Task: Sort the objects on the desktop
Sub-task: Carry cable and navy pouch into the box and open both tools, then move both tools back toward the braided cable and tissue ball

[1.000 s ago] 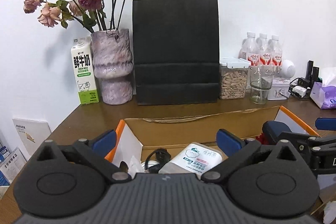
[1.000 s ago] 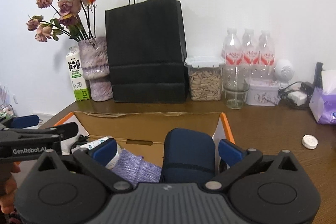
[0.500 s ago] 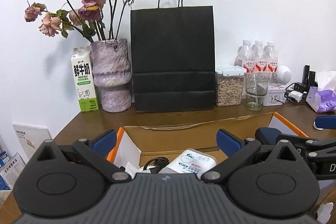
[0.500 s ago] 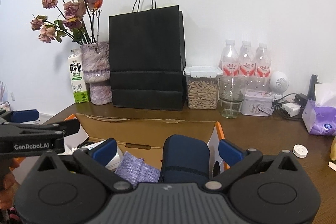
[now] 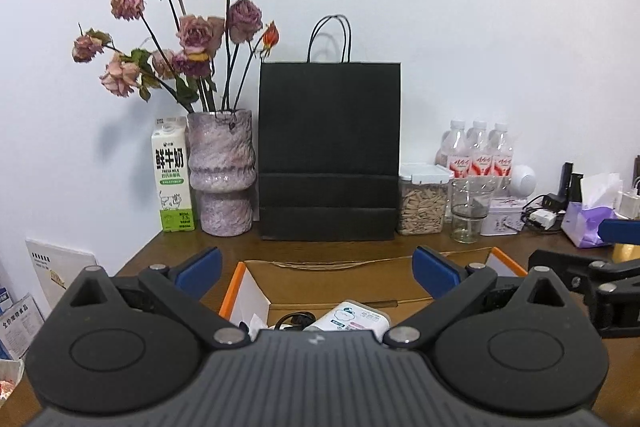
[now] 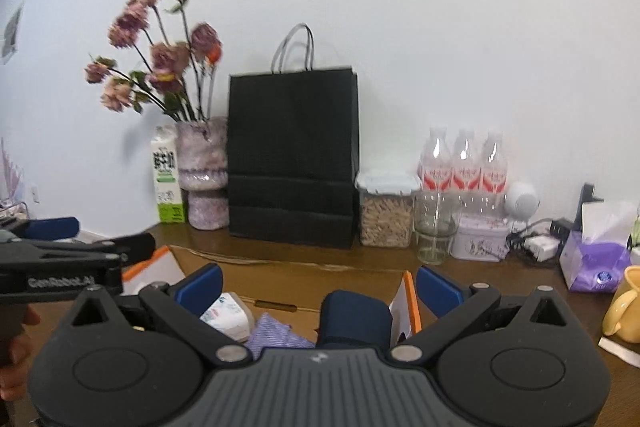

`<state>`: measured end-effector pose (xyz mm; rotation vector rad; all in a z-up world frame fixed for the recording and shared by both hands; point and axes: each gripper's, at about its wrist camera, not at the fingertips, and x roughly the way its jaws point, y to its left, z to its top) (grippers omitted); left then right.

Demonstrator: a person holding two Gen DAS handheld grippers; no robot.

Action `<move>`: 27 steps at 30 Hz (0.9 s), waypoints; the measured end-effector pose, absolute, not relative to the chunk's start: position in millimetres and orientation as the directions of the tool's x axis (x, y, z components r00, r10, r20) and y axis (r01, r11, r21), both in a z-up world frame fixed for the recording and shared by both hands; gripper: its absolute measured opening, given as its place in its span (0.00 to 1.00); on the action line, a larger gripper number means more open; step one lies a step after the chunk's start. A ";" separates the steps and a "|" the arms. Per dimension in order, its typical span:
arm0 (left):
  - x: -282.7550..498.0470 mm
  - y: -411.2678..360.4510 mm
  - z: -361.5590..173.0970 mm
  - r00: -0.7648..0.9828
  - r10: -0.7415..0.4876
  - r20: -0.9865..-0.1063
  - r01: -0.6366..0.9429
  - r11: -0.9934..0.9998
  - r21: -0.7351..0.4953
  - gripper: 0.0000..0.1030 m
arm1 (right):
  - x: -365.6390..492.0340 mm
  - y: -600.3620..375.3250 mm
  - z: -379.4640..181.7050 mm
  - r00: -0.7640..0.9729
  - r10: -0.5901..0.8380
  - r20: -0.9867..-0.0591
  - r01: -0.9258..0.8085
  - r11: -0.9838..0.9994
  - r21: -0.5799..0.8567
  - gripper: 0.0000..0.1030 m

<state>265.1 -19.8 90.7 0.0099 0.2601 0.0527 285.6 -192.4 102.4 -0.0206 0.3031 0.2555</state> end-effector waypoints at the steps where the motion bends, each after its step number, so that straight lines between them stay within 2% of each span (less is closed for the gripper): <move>1: 260.6 -19.3 91.8 0.966 0.050 -0.255 -0.048 0.999 0.016 1.00 | 278.7 -192.2 105.0 0.925 0.249 -0.288 -0.256 0.967 0.015 1.00; 9: 214.7 -15.4 90.2 0.971 0.009 -0.239 -0.007 1.000 0.008 1.00 | 223.4 -191.3 107.7 0.922 0.284 -0.263 -0.295 0.955 -0.003 1.00; 18: 170.8 -10.1 70.5 0.961 -0.016 -0.278 0.012 1.000 -0.014 1.00 | 185.7 -190.0 87.9 0.904 0.283 -0.322 -0.292 0.956 0.019 1.00; 27: 141.8 4.7 40.3 0.937 0.018 -0.349 -0.020 1.000 -0.002 1.00 | 160.9 -195.2 52.1 0.872 0.247 -0.422 -0.255 0.966 0.038 1.00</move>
